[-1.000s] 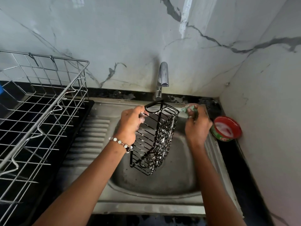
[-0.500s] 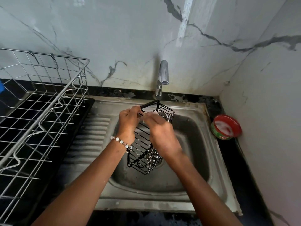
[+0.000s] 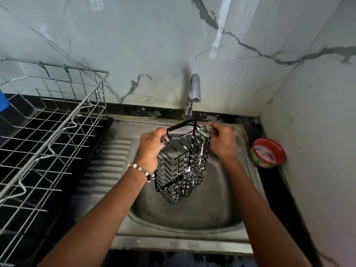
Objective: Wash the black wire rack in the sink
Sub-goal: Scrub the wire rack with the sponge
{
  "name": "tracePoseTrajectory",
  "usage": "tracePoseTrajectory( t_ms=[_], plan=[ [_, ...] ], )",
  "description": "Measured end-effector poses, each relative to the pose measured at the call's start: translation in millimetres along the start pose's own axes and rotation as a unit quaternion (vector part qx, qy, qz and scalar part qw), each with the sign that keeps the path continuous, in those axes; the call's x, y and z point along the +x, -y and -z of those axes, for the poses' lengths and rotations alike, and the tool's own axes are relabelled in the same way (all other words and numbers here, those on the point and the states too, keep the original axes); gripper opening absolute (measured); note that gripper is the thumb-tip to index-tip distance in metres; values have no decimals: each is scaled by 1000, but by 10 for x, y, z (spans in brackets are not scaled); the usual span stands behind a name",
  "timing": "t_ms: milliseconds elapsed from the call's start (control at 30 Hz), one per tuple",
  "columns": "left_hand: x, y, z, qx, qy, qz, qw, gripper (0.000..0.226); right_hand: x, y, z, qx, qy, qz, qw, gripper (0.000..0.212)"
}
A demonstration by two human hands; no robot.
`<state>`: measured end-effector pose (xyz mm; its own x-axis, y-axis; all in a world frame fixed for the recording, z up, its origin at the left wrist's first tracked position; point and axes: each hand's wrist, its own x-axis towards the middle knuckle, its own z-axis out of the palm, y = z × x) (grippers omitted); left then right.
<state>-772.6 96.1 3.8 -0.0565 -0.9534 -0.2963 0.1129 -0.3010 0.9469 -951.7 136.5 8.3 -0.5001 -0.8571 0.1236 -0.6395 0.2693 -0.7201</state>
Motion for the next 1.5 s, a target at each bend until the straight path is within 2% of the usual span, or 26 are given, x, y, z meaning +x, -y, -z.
tracePoseTrajectory(
  t_ms=[67, 100, 167, 233, 300, 367, 467, 533, 600, 667, 733, 800, 900, 967, 1067, 1167, 1267, 1367, 1433, 1500],
  plan=[
    [18, 22, 34, -20, -15, 3, 1000, 28, 31, -40, -11, 163, 12, -91, 982, 22],
    [28, 38, 57, -35, -19, 6, 999, 28, 10, -52, -6, 260, 28, -149, 954, 19],
    [36, 73, 103, -60, -24, 19, 998, 28, -52, -83, -2, 384, 67, -233, 891, 20],
    [26, 110, 142, -78, -12, 33, 996, 26, -83, -86, -40, 441, 74, -248, 859, 22],
    [26, 124, 168, -89, 20, 42, 995, 22, -107, -54, -104, 455, 38, -233, 859, 25],
    [45, 70, 188, -53, 46, 45, 996, 26, -148, -63, -170, 429, 0, -210, 878, 23],
    [146, -14, 247, 152, 74, 15, 985, 32, -211, -69, -200, 388, -30, -180, 904, 18],
    [192, -44, 235, 214, 82, 14, 973, 30, -225, -51, -217, 352, -45, -156, 922, 18],
    [186, -68, 154, 261, 98, -31, 960, 30, -267, 29, -261, 293, -33, -117, 948, 20],
    [188, -55, 18, 334, 87, -99, 933, 44, -371, 118, -335, 202, -3, -48, 978, 24],
    [208, 3, -76, 346, 35, -119, 930, 57, -469, 183, -373, 144, -19, 44, 988, 24],
    [232, 92, -97, 314, -14, -136, 940, 54, -515, 217, -360, 124, -44, 117, 984, 25],
    [225, 147, -103, 283, -69, -174, 941, 48, -551, 231, -380, 25, -56, 198, 978, 33],
    [221, 153, -116, 254, -75, -210, 941, 48, -589, 275, -389, -31, -63, 247, 966, 36],
    [231, 170, -82, 245, -65, -246, 935, 50, -603, 288, -354, -14, -51, 335, 941, 39],
    [252, 173, -11, 215, -52, -254, 941, 49, -505, 117, -245, -3, -50, 297, 954, 45],
    [248, 135, 62, 165, -41, -260, 950, 46, -325, -188, -161, -44, -86, 179, 979, 47],
    [246, 151, 56, 142, -33, -269, 952, 47, -210, -255, -120, -104, -71, 45, 991, 48],
    [247, 179, 12, 137, -34, -269, 953, 48, -232, -134, -141, -111, -53, 25, 992, 44],
    [247, 195, -41, 129, -47, -265, 954, 49, -351, 109, -209, -94, -59, 74, 991, 43]
  ],
)
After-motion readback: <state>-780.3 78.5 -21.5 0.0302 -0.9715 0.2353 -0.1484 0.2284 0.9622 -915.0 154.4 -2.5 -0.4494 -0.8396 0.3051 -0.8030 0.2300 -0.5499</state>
